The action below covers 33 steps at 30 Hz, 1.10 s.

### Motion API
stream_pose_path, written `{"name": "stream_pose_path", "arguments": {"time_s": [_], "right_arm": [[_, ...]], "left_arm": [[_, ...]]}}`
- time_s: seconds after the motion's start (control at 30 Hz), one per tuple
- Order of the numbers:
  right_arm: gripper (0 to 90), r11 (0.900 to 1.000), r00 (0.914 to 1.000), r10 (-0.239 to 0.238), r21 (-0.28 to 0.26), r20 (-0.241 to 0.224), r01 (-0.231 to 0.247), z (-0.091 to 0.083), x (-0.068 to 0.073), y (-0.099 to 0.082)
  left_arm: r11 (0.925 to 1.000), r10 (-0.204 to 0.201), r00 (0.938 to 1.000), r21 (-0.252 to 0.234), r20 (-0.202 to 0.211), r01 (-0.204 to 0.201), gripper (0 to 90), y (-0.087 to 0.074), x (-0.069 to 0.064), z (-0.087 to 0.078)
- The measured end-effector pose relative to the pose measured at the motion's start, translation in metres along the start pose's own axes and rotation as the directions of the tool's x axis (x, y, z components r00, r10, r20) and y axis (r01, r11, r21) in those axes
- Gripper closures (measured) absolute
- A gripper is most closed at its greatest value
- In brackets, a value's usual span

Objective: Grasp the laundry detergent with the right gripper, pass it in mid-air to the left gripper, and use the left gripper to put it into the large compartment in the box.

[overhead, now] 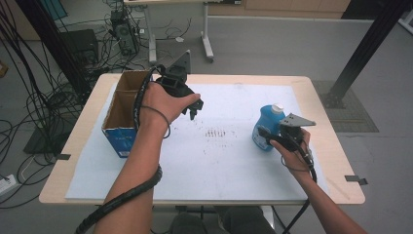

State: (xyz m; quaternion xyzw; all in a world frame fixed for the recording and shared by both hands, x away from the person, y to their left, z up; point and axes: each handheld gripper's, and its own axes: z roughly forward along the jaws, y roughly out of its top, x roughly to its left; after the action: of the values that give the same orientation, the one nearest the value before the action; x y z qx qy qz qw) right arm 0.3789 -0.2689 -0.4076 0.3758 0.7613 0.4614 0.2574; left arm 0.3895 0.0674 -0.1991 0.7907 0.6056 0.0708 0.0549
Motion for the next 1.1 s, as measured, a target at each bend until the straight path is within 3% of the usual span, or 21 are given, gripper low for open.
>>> {"name": "stream_pose_path", "arguments": {"time_s": [0.47,0.7,0.93,1.1], "right_arm": [[44.5,0.9993,0.9996,-0.014,0.035,-0.023,0.015,0.0,-0.004,0.006],[44.5,0.999,0.9994,-0.007,0.044,-0.035,0.008,-0.005,-0.007,0.017],[44.4,0.9977,0.9947,-0.023,0.06,-0.1,0.029,-0.013,-0.007,0.052],[44.4,0.9965,0.9821,-0.046,0.06,-0.183,0.058,-0.013,-0.002,0.086]], "left_arm": [[0.9998,0.02,0.9997,-0.01,0.015,-0.02,6.5,-0.001,-0.002,-0.006],[0.9982,0.058,0.998,-0.017,0.026,-0.057,6.5,0.0,-0.001,-0.016],[0.9903,0.137,0.99,-0.03,0.035,-0.136,6.5,0.001,-0.002,-0.029],[0.979,0.203,0.9786,-0.028,0.033,-0.202,6.4,0.002,-0.002,-0.04]]}}
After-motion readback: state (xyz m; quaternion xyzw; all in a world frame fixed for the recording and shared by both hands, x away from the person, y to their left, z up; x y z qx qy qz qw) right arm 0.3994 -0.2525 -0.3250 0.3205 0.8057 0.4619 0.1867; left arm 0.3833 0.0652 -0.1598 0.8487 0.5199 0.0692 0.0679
